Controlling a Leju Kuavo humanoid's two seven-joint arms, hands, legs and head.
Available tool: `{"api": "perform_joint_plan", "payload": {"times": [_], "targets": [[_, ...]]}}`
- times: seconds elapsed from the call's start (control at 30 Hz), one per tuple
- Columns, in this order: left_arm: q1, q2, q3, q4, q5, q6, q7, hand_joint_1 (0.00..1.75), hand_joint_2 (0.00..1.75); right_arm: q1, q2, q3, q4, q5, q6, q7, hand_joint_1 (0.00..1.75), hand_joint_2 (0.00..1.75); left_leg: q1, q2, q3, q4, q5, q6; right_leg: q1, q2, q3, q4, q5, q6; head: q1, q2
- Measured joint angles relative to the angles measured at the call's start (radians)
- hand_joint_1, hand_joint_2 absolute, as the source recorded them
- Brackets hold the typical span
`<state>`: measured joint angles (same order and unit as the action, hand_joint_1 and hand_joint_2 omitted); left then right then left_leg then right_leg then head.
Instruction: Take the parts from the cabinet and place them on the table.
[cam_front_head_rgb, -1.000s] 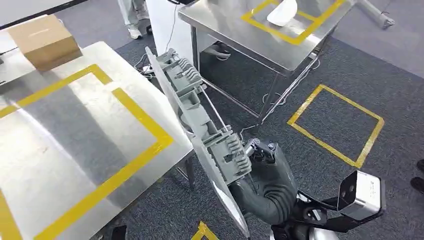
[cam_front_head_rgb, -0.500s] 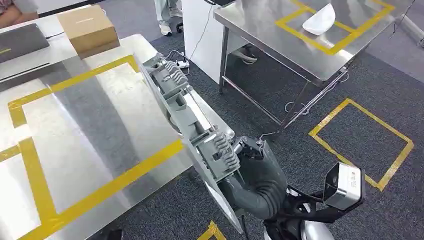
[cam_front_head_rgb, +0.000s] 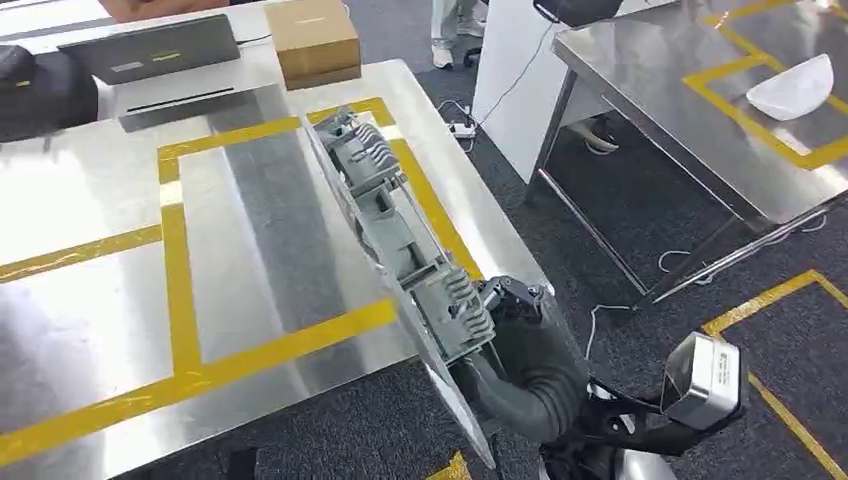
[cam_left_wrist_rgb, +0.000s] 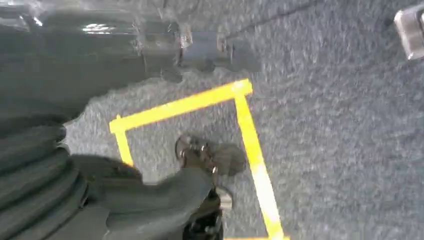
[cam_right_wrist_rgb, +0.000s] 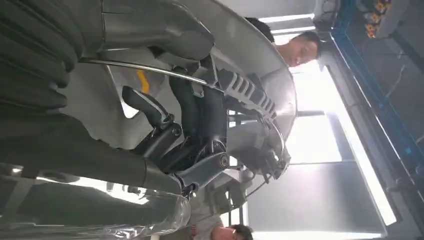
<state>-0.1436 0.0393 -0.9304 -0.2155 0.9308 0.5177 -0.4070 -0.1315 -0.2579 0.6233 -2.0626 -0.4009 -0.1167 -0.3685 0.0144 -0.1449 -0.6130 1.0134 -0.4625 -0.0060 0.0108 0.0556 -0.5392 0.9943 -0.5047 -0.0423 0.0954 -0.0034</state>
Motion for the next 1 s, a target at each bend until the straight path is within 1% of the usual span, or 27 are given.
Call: {"api": "perform_joint_plan", "payload": {"times": [0.03, 0.07, 0.1, 0.13, 0.17, 0.2, 0.23, 0.27, 0.3, 0.33, 0.37, 0.4, 0.43, 0.47, 0.5, 0.53, 0.57, 0.6, 0.63, 0.67, 0.7, 0.77, 0.8, 0.83, 0.87, 0.93, 1.0], "targets": [[0.001, 0.004, 0.000, 0.000, 0.000, 0.000, 0.000, 0.00, 1.75, -0.003, 0.000, 0.000, 0.000, 0.001, 0.000, 0.000, 1.75, 1.75, -0.004, 0.017, 0.001, -0.001, -0.011, 0.003, -0.017, -0.025, 0.015, -0.039, 0.012, 0.010, 0.002, 0.000], [0.001, 0.004, 0.000, 0.000, 0.000, 0.000, 0.000, 0.00, 1.75, -0.003, 0.002, 0.002, 0.003, 0.001, 0.000, 0.001, 1.75, 1.75, -0.012, 0.120, -0.015, 0.027, -0.034, -0.002, -0.013, -0.032, 0.024, -0.055, 0.020, 0.013, -0.009, 0.000], [-0.002, 0.005, 0.000, 0.000, 0.000, 0.000, 0.000, 0.00, 1.75, -0.004, 0.002, 0.001, 0.002, 0.000, 0.000, 0.001, 1.75, 1.75, -0.004, 0.148, -0.044, 0.084, -0.072, -0.009, -0.015, -0.045, 0.024, -0.057, 0.022, 0.008, -0.024, 0.000], [-0.003, 0.005, 0.000, 0.000, 0.000, 0.000, 0.000, 0.00, 1.75, -0.003, 0.002, 0.002, 0.004, 0.000, -0.001, 0.001, 1.75, 1.75, 0.001, 0.155, -0.080, 0.161, -0.109, -0.018, -0.016, -0.060, 0.022, -0.055, 0.022, 0.010, -0.030, 0.000], [-0.003, 0.005, 0.000, 0.000, 0.000, -0.002, 0.000, 0.00, 1.75, 0.000, 0.002, 0.002, 0.007, 0.002, -0.002, 0.002, 1.75, 1.75, 0.005, 0.154, -0.110, 0.228, -0.135, -0.025, -0.016, -0.075, 0.022, -0.053, 0.019, 0.013, -0.039, 0.000], [-0.002, 0.005, 0.000, 0.000, 0.000, -0.003, 0.000, 0.00, 1.75, 0.002, 0.002, 0.003, 0.009, 0.006, -0.007, 0.008, 1.75, 1.75, 0.010, 0.152, -0.130, 0.271, -0.144, -0.033, -0.018, -0.090, 0.023, -0.051, 0.016, 0.016, -0.043, 0.000], [0.000, 0.005, 0.000, 0.000, 0.002, -0.003, 0.000, 0.00, 1.75, 0.003, 0.002, 0.003, 0.013, 0.014, -0.014, 0.014, 1.75, 1.75, 0.014, 0.151, -0.128, 0.265, -0.126, -0.040, -0.019, -0.105, 0.023, -0.048, 0.013, 0.020, -0.047, 0.000], [0.001, 0.005, 0.000, 0.000, 0.003, -0.003, 0.000, 0.00, 1.75, 0.005, 0.002, 0.003, 0.014, 0.017, -0.019, 0.018, 1.75, 1.75, 0.016, 0.155, -0.098, 0.211, -0.088, -0.046, -0.021, -0.119, 0.023, -0.043, 0.008, 0.026, -0.050, 0.000], [0.001, 0.005, 0.000, 0.000, 0.003, -0.003, 0.000, 0.00, 1.75, 0.006, 0.002, 0.003, 0.014, 0.019, -0.021, 0.019, 1.75, 1.75, 0.017, 0.170, -0.055, 0.131, -0.047, -0.050, -0.023, -0.130, 0.023, -0.035, 0.002, 0.032, -0.052, 0.000], [0.001, 0.006, 0.000, 0.000, 0.003, -0.003, 0.000, 0.00, 1.75, 0.006, 0.002, 0.004, 0.014, 0.022, -0.021, 0.019, 1.75, 1.75, 0.017, 0.205, -0.006, 0.048, -0.011, -0.054, -0.025, -0.141, 0.023, -0.024, -0.007, 0.039, -0.053, 0.000], [0.000, 0.004, 0.000, 0.000, 0.003, -0.003, 0.000, 0.00, 1.75, 0.005, 0.002, 0.004, 0.014, 0.023, -0.021, 0.019, 1.75, 1.75, 0.004, 0.264, 0.007, 0.020, -0.034, -0.045, -0.019, -0.146, 0.020, -0.015, -0.016, 0.049, -0.057, 0.000], [0.000, 0.002, 0.000, 0.000, 0.003, -0.003, 0.000, 0.00, 1.75, 0.004, 0.002, 0.005, 0.014, 0.024, -0.023, 0.020, 1.75, 1.75, 0.006, 0.254, 0.008, 0.016, -0.023, -0.029, -0.016, -0.151, 0.019, -0.001, -0.023, 0.057, -0.056, 0.000], [0.002, 0.003, 0.000, 0.000, 0.003, -0.003, 0.000, 0.00, 1.75, 0.005, 0.002, 0.006, 0.014, 0.027, -0.026, 0.021, 1.75, 1.75, 0.003, 0.243, 0.004, 0.022, -0.028, -0.014, -0.017, -0.157, 0.021, -0.002, -0.023, 0.059, -0.047, 0.000], [0.002, 0.004, 0.000, 0.000, 0.003, -0.003, 0.000, 0.00, 1.75, 0.006, 0.001, 0.007, 0.014, 0.034, -0.032, 0.025, 1.75, 1.75, 0.000, 0.235, 0.002, 0.024, -0.028, -0.009, -0.019, -0.162, 0.022, -0.003, -0.022, 0.061, -0.043, 0.000], [0.002, 0.004, 0.000, 0.001, 0.005, -0.003, 0.000, 0.00, 1.75, 0.006, 0.002, 0.008, 0.014, 0.040, -0.046, 0.034, 1.75, 1.75, 0.000, 0.224, 0.000, 0.023, -0.026, -0.002, -0.021, -0.171, 0.024, -0.003, -0.023, 0.064, -0.047, 0.000], [0.001, 0.005, 0.000, 0.001, 0.006, -0.003, 0.000, 0.00, 1.75, 0.006, 0.002, 0.009, 0.014, 0.047, -0.063, 0.040, 1.75, 1.75, 0.003, 0.211, 0.003, 0.020, -0.023, 0.006, -0.024, -0.172, 0.021, -0.002, -0.033, 0.071, -0.048, 0.000], [0.000, 0.005, 0.000, 0.001, 0.006, -0.003, -0.001, 0.00, 1.75, 0.007, 0.002, 0.008, 0.014, 0.055, -0.086, 0.048, 1.75, 1.75, 0.001, 0.203, 0.002, 0.022, -0.025, 0.008, -0.028, -0.127, 0.017, 0.017, -0.057, 0.072, -0.043, 0.000], [0.000, 0.003, 0.001, 0.000, 0.008, -0.003, -0.003, 0.00, 1.75, 0.010, 0.002, 0.008, 0.014, 0.068, -0.110, 0.055, 1.75, 1.75, 0.001, 0.195, 0.004, 0.023, -0.026, 0.007, -0.026, -0.124, 0.019, 0.003, -0.051, 0.037, -0.036, 0.000], [0.001, 0.000, 0.001, 0.000, 0.009, -0.003, -0.005, 0.00, 1.75, 0.011, 0.001, 0.009, 0.015, 0.098, -0.138, 0.067, 1.75, 1.75, -0.004, 0.183, 0.009, 0.022, -0.031, 0.014, -0.025, -0.123, 0.021, -0.003, -0.030, -0.002, -0.027, 0.000], [0.003, -0.003, 0.001, 0.000, 0.010, -0.003, -0.008, 0.00, 1.75, 0.007, 0.001, 0.011, 0.018, 0.138, -0.165, 0.086, 1.75, 1.75, -0.006, 0.176, 0.011, 0.020, -0.031, 0.015, -0.025, -0.123, 0.026, -0.001, -0.045, -0.012, -0.026, -0.001], [0.005, -0.003, 0.001, 0.000, 0.010, -0.003, -0.009, 0.00, 1.75, 0.002, 0.002, 0.014, 0.019, 0.187, -0.190, 0.111, 1.75, 1.75, -0.007, 0.171, 0.012, 0.020, -0.031, 0.016, -0.026, -0.125, 0.028, -0.001, -0.043, -0.016, -0.024, 0.000], [0.008, -0.004, 0.001, 0.000, 0.012, -0.007, -0.014, 0.00, 1.75, -0.013, 0.003, 0.029, 0.028, 0.325, -0.238, 0.181, 1.75, 1.75, -0.010, 0.169, 0.011, 0.021, -0.032, 0.017, -0.027, -0.126, 0.029, -0.001, -0.034, -0.006, -0.019, 0.000], [0.010, -0.005, 0.001, 0.000, 0.010, -0.010, -0.014, 0.00, 1.75, -0.028, 0.007, 0.043, 0.037, 0.441, -0.266, 0.234, 1.75, 1.75, -0.011, 0.172, 0.009, 0.021, -0.032, 0.018, -0.027, -0.125, 0.031, -0.001, -0.033, -0.005, -0.015, 0.000], [0.011, -0.005, 0.001, 0.000, 0.003, -0.013, -0.012, 0.00, 1.75, -0.049, 0.013, 0.060, 0.052, 0.561, -0.284, 0.289, 1.75, 1.75, -0.012, 0.175, 0.009, 0.021, -0.033, 0.019, -0.028, -0.124, 0.030, -0.002, -0.031, -0.001, -0.013, 0.000], [0.010, -0.008, 0.001, 0.000, -0.006, -0.017, -0.005, 0.00, 1.75, -0.080, 0.025, 0.083, 0.079, 0.669, -0.294, 0.341, 1.75, 1.75, -0.013, 0.179, 0.009, 0.021, -0.033, 0.019, -0.029, -0.121, 0.029, -0.002, -0.029, 0.006, -0.011, 0.000], [0.005, -0.015, 0.000, 0.000, -0.021, -0.019, 0.010, 0.00, 1.75, -0.137, 0.048, 0.118, 0.138, 0.768, -0.296, 0.387, 1.75, 1.75, -0.014, 0.185, 0.008, 0.021, -0.033, 0.020, -0.030, -0.118, 0.028, -0.004, -0.028, 0.016, -0.013, 0.000], [-0.004, -0.023, -0.002, 0.000, -0.040, -0.026, 0.031, 0.00, 1.75, -0.218, 0.082, 0.161, 0.223, 0.831, -0.287, 0.420, 1.75, 1.75, -0.014, 0.192, 0.007, 0.021, -0.033, 0.020, -0.032, -0.115, 0.028, -0.008, -0.026, 0.044, -0.011, 0.000]]}}
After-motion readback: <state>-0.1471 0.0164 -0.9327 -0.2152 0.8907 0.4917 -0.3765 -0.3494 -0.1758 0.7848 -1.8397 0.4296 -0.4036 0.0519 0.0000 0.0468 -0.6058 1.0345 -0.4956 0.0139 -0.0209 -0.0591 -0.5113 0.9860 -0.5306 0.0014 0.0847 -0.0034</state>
